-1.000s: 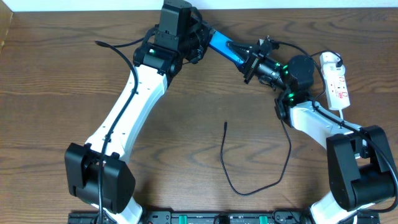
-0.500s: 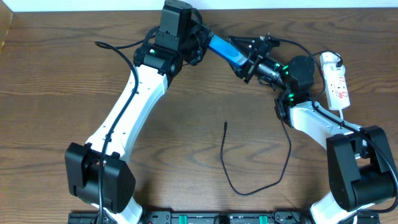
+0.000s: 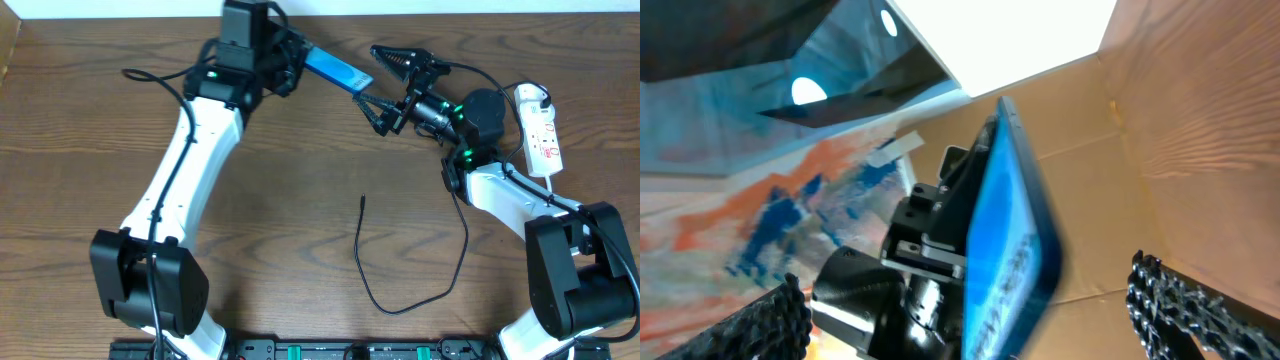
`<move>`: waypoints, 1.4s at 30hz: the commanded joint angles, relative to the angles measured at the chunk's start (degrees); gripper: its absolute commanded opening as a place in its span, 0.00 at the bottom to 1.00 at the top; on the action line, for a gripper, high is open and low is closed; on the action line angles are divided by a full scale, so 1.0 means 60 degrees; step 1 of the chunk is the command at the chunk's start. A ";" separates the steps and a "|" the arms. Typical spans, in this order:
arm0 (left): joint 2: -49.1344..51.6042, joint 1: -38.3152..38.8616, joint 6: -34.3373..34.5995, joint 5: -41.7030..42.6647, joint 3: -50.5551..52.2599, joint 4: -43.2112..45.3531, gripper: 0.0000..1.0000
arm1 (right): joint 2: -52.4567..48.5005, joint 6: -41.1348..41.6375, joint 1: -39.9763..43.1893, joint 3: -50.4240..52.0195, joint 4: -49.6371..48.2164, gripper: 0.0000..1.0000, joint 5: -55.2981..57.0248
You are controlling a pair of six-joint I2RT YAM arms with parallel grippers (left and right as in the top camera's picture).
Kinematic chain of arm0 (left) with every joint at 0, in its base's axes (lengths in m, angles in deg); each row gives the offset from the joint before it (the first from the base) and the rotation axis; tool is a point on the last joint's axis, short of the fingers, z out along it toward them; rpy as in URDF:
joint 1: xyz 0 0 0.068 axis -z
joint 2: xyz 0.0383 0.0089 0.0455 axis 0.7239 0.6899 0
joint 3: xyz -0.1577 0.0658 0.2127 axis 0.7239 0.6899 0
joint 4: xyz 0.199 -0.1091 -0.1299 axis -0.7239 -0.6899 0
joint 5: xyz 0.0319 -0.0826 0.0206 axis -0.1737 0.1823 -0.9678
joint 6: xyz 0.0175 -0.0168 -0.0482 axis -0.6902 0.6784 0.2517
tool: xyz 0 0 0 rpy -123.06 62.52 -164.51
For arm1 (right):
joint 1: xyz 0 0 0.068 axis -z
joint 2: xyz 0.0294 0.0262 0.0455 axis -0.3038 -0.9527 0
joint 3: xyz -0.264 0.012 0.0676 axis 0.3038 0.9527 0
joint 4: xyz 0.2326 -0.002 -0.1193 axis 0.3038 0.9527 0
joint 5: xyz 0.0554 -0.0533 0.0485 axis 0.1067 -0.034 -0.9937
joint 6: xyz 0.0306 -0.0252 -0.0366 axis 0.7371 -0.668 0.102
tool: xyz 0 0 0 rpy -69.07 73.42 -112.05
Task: Plug charger to phone and switch on socket
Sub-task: 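Open the right gripper to release the phone and pull it away, then lower the right gripper to the black cable's plug end and grasp it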
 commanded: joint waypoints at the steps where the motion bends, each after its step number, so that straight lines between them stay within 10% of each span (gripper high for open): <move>1: -0.0022 -0.0787 -0.0018 0.1956 0.0025 0.0044 0.07 | 0.0091 -0.1694 -0.0033 -0.0189 0.0696 0.99 -0.0087; 16: -0.0022 -0.3566 -0.2036 0.5391 0.0025 -0.3315 0.07 | 0.0091 -0.7067 -0.0018 -0.0452 0.2430 0.99 -0.0069; 28: -0.0022 -0.3585 -0.2779 0.5391 0.0025 -0.3745 0.07 | 0.0091 -1.2630 -0.0350 -0.5519 1.5234 0.99 0.3963; 42: -0.0022 -0.3585 -0.2776 0.5391 0.0025 -0.3745 0.07 | 0.0087 -1.2812 -0.2211 -0.5785 1.8068 0.99 0.7118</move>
